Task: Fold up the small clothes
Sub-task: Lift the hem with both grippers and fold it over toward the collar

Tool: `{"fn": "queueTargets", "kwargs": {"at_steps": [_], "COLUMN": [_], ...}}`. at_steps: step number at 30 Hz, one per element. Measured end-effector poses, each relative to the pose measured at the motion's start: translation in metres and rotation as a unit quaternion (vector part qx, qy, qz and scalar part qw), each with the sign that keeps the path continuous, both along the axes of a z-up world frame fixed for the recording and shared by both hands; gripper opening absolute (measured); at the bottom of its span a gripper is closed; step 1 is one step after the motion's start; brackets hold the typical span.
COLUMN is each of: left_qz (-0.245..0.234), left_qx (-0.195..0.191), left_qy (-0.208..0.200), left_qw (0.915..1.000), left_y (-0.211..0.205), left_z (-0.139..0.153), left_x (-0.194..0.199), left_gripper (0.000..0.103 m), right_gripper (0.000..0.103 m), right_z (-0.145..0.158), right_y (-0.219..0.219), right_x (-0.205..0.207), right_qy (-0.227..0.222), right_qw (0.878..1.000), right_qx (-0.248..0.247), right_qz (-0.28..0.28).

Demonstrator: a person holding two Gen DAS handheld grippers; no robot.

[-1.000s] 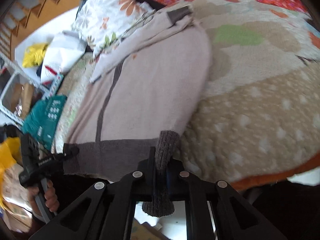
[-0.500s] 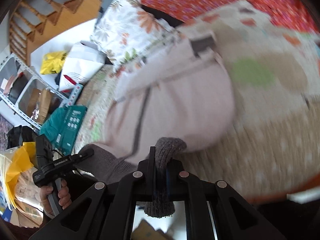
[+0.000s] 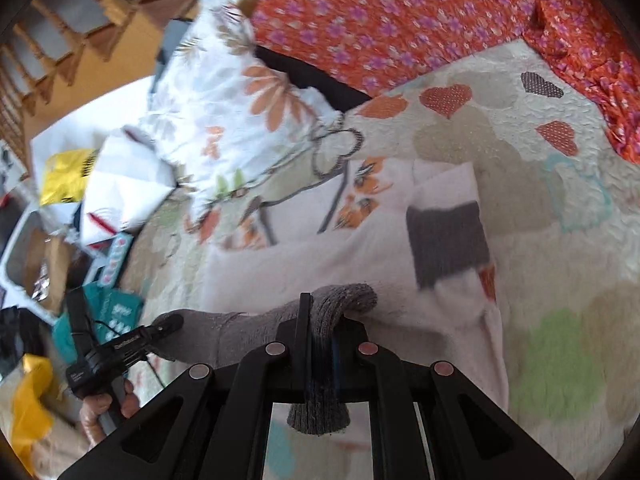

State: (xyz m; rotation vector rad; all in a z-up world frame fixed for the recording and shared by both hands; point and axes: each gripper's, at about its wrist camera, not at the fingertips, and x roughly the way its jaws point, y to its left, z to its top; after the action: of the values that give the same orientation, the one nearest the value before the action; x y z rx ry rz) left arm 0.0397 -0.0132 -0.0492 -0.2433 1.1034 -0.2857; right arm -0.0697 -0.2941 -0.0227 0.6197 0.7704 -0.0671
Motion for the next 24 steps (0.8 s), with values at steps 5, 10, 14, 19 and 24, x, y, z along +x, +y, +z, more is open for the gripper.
{"fn": "queueTargets", "kwargs": {"at_steps": [5, 10, 14, 19, 24], "left_qz": [0.038, 0.092, 0.084, 0.053, 0.008], "left_qx": [-0.048, -0.089, -0.074, -0.026, 0.044], "left_qy": [0.009, -0.008, -0.012, -0.010, 0.003], "left_qw": [0.9981, 0.9917, 0.9936, 0.9982, 0.9990], "left_y": [0.004, 0.025, 0.027, 0.023, 0.016], "left_z": [-0.011, 0.007, 0.014, 0.013, -0.001], "left_x": [0.038, 0.049, 0.044, 0.029, 0.014], "left_gripper": [0.029, 0.060, 0.062, 0.062, 0.063], "right_gripper": [0.011, 0.026, 0.042, 0.042, 0.042], "right_z": [-0.019, -0.011, -0.001, 0.003, -0.008], "right_y": [-0.026, -0.052, -0.045, -0.031, -0.022], "right_x": [0.040, 0.064, 0.065, 0.059, 0.055], "right_qy": [0.003, -0.027, -0.027, -0.021, 0.005], "right_qw": [1.000, 0.998, 0.993, 0.991, 0.989], "right_qx": [0.006, -0.031, -0.093, -0.125, -0.144], "right_qz": [-0.012, -0.055, -0.064, -0.050, -0.028]}}
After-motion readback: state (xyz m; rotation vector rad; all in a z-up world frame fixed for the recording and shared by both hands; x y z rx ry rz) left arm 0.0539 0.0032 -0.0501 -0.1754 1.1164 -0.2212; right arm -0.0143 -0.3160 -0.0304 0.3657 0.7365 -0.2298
